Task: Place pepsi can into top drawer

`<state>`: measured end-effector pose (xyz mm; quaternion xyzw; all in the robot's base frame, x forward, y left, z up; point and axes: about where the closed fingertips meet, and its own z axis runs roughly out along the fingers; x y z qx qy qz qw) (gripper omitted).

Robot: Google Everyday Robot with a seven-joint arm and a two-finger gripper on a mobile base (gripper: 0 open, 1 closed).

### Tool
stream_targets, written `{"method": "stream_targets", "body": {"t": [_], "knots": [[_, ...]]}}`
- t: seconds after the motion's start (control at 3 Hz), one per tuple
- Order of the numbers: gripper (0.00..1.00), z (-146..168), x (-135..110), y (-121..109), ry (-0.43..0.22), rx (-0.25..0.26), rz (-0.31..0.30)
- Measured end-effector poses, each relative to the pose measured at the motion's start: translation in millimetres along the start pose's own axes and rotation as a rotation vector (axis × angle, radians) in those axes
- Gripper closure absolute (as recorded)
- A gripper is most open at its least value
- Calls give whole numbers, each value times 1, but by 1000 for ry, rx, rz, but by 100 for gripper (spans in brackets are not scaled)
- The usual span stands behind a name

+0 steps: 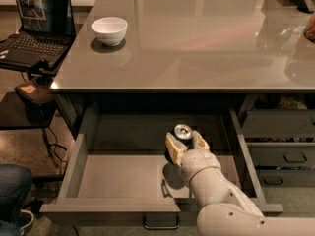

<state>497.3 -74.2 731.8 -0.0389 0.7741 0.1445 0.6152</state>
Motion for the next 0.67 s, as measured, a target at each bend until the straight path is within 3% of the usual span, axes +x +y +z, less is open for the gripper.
{"method": "stream_targets", "body": {"t": [0.33,0.67], "knots": [[0,0,0,0,0,0,0],[0,0,0,0,0,0,0]]}}
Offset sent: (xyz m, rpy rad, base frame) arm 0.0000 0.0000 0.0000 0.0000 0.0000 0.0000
